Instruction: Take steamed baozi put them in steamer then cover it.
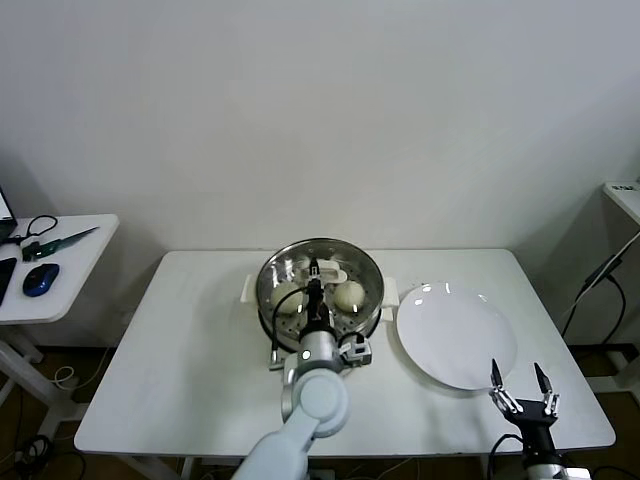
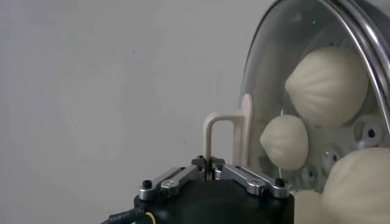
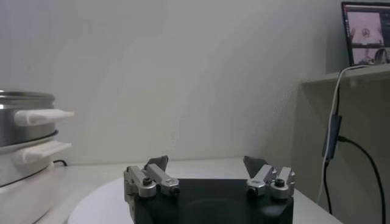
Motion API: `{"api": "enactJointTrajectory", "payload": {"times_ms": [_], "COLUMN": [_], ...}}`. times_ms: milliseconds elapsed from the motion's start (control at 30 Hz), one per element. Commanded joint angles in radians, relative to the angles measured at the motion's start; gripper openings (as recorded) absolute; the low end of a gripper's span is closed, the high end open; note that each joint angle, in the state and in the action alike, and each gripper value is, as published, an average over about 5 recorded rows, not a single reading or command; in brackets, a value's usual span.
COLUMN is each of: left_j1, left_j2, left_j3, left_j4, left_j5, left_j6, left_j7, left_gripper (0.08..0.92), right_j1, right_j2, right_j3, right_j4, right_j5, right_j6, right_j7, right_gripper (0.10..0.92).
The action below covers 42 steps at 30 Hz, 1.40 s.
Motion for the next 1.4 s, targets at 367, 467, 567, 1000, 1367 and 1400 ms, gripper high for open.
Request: {"api": "enactJointTrajectory", "payload": {"times_ms": [367,467,567,1000,1367,1400], "left_j1": [0.005,0.008,0.013,0.079,0.202,0.218], "left_j2": [0.006,0.006,0.007,0.083,0.201,0.207], "left_j3": [-0.007,-0.003,0.003,0.036,-0.114,-0.153], "left_j4": [0.021,0.016,0.0,-0.25,-0.44,-0.448], "left_j5": [0.024,0.024,0.013,-0.127,-0.595,-0.691], "left_j6": [-0.017,-0.017,-0.018,0.001,-0.125,-0.163], "left_j7": [-0.004,-0.001,0.004,0.053,-0.164,-0.205], "left_gripper": [0.176,0.255,0.341,0.714,0.822,0.822], "right_j1": [-0.005,-0.008,-0.012,-0.004,0.006,0.006], "right_j2": [0.007,0.005,0.004,0.004,0.0,0.0], "right_j3": [-0.003,-0.004,-0.01,-0.037,-0.052,-0.053], "right_j4": [0.008,0.018,0.034,0.061,0.081,0.082], "right_j5": [-0.011,-0.005,0.005,0.026,-0.032,-0.037], "right_j6": [0.005,-0.006,-0.02,-0.079,-0.107,-0.108], "right_j7": [-0.014,-0.025,-0.034,0.014,0.023,0.021], "right_gripper": [0.823,0.823,0.823,0.823,0.823,0.823]}}
